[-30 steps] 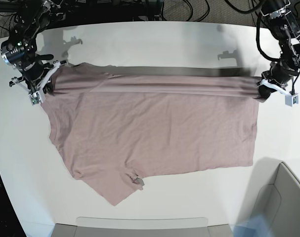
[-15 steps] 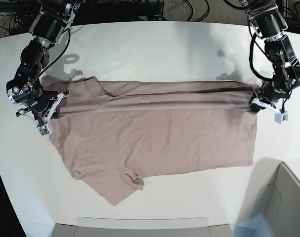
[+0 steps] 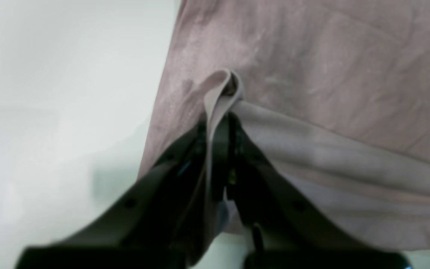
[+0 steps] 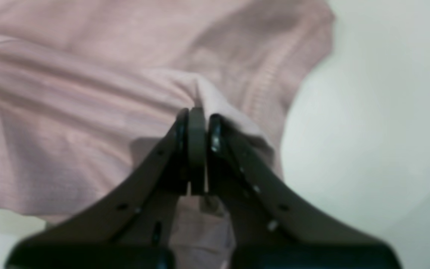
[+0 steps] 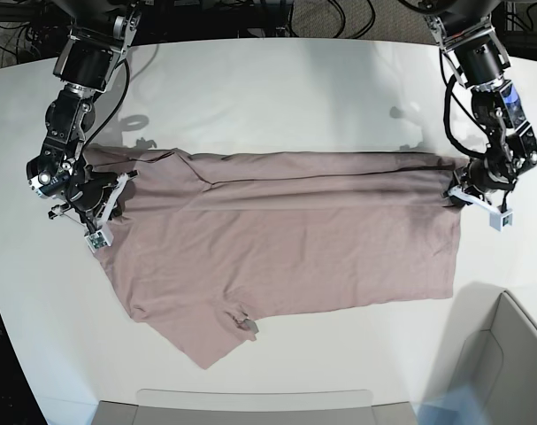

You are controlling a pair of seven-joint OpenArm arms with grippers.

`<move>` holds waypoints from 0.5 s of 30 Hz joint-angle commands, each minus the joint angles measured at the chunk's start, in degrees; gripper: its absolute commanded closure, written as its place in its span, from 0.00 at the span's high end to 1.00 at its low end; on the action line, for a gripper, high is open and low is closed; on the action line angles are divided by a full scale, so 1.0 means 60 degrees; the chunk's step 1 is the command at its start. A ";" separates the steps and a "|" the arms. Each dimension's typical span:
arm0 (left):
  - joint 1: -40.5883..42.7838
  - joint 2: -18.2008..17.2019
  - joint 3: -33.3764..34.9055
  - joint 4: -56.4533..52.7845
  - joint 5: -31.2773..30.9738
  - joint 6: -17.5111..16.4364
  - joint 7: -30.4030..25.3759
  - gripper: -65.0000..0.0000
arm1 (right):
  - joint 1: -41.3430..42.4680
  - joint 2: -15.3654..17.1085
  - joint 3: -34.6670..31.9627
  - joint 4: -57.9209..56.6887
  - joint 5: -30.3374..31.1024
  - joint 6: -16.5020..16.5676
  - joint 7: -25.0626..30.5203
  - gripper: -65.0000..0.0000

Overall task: Fold the T-shirt properly
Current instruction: 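Release the folded edge and pull both grippers back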

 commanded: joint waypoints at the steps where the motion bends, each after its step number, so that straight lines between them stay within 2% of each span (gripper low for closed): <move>1: -0.0175 -0.0215 -0.0055 0.0208 -0.0070 -0.0016 -0.0208 0.06 | 0.0249 0.0138 0.0031 0.0181 0.0049 0.0108 0.0165 0.08; 4: -0.0175 -0.0230 -0.0099 0.0208 -0.0070 -0.0016 -0.0208 0.18 | 0.0293 0.0138 0.0031 0.0225 0.0063 0.0108 0.0165 0.22; 7: -0.0175 -0.0245 -0.0114 0.0208 -0.0114 -0.0016 -0.0208 0.20 | 0.0439 0.0269 0.0060 0.0504 0.0078 0.0108 0.0165 0.30; 11: -0.0175 -0.0259 -0.0143 0.0266 -0.0114 -0.0016 -0.0208 0.16 | 0.0512 0.0401 0.0119 0.1031 0.0078 0.0108 0.0135 0.31; 15: -0.0145 -0.0186 -0.1242 0.1087 -0.0070 -0.0016 -0.0135 0.14 | 0.0439 0.0445 0.0134 0.1866 0.0078 0.0108 0.0077 0.31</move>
